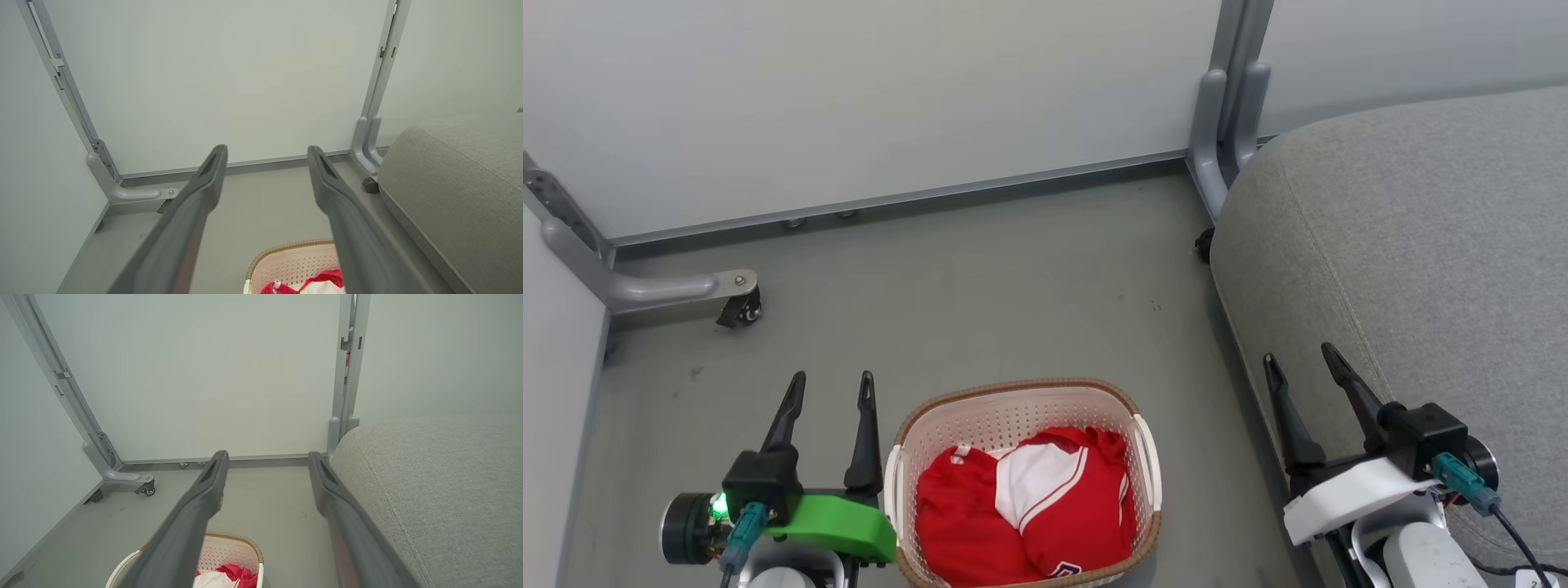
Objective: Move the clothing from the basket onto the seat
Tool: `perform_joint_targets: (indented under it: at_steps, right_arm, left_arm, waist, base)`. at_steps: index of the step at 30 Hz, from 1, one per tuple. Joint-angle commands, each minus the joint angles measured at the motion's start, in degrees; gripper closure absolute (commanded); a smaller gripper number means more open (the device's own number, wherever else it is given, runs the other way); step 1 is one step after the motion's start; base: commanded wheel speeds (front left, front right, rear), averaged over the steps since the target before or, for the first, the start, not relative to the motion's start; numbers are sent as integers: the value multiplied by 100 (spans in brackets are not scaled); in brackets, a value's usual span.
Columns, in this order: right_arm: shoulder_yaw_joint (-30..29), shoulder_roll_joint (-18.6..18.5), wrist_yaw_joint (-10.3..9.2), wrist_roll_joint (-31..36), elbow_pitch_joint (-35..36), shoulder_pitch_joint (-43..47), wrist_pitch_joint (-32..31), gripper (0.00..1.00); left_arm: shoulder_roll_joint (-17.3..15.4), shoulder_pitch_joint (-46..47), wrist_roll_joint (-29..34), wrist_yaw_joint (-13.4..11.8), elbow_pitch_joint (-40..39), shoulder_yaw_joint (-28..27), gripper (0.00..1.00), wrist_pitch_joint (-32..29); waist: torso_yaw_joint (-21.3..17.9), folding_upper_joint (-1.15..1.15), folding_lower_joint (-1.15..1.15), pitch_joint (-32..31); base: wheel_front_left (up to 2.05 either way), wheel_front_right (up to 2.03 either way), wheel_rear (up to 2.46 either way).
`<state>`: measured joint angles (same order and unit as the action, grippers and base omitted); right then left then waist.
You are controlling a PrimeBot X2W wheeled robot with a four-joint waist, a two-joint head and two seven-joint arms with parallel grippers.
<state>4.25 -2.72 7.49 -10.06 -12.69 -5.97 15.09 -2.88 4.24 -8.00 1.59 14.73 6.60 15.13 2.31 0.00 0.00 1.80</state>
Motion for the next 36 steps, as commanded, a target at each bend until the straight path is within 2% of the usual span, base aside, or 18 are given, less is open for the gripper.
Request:
perform_joint_targets:
  at_steps: [1, 10, 22, 30, 36]
  right_arm:
    - [10, -31, 0, 2, 52, -102, 13, 0]
    - [151, -29, 0, 54, 319, -471, 12, 0]
    - [365, -22, -1, -38, 874, -1409, 11, 0]
    - [524, -20, -1, -231, 1241, -1993, 11, 0]
    - [594, -19, -1, -325, 1486, -2302, 10, 0]
  left_arm:
    - [-2, 162, 19, 47, 28, 36, 0, 3]
    - [-5, 808, 182, 284, 463, 318, 0, 1]
    - [-202, 2195, 490, 548, 1701, 934, 0, 1]
    - [-378, 3157, 528, 588, 2696, 1444, 0, 1]
    - [-455, 3808, 431, 590, 3382, 1894, 0, 1]
  waist:
    - [-94, 0, 0, 102]
    - [-634, 0, 0, 743]
    - [-1539, 0, 0, 2215]
    - [-1924, 0, 0, 3113]
    - [-2016, 0, 0, 3703]
  base:
    - [0, 0, 0]
    - [0, 0, 0]
    - [0, 0, 0]
    - [0, 0, 0]
    - [0, 0, 0]
